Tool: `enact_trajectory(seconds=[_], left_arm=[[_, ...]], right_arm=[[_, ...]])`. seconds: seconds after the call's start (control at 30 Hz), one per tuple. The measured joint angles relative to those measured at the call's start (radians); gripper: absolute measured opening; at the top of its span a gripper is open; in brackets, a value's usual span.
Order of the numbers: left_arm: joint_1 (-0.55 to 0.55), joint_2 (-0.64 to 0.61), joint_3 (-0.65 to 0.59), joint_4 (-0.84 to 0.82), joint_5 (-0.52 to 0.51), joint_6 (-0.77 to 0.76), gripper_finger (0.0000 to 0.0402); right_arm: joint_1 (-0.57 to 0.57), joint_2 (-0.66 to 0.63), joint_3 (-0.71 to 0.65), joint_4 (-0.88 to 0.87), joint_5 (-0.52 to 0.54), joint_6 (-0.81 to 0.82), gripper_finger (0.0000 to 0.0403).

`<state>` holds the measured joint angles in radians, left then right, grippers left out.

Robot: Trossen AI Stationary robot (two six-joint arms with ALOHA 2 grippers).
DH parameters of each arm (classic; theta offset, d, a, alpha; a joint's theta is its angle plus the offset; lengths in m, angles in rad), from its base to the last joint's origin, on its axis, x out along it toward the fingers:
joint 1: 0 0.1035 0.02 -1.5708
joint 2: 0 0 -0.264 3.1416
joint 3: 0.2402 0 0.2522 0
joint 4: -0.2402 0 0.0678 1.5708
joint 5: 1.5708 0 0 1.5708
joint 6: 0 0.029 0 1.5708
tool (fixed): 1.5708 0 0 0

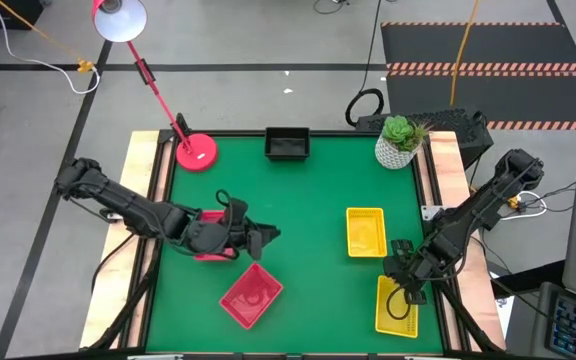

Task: Stack baskets by color
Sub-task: Stack the bottom yellow bin on the top stacked yellow bins

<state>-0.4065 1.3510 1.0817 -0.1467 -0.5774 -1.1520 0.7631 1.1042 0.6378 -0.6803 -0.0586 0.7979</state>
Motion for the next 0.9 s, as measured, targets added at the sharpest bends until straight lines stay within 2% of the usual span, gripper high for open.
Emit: enact_trajectory(seconds=[0.13, 0.47, 0.7, 0.9], left_arm=[[0.022, 0.000, 0.000, 0.000, 0.001, 0.018, 0.0140], [0.045, 0.000, 0.000, 0.000, 0.002, 0.047, 0.0140], [0.040, 0.000, 0.000, 0.000, 0.003, 0.047, 0.0140], [0.040, 0.000, 0.000, 0.000, 0.004, 0.048, 0.0140]], right_arm=[[0.000, 0.000, -0.002, 0.002, 0.000, 0.001, 0.0008], [-0.001, 0.000, 0.011, -0.003, -0.025, 0.018, 0.0006], [-0.003, 0.000, 0.106, -0.031, -0.043, 0.046, 0.0004], [-0.020, 0.000, 0.244, -0.194, -0.034, 0.017, 0.0004]])
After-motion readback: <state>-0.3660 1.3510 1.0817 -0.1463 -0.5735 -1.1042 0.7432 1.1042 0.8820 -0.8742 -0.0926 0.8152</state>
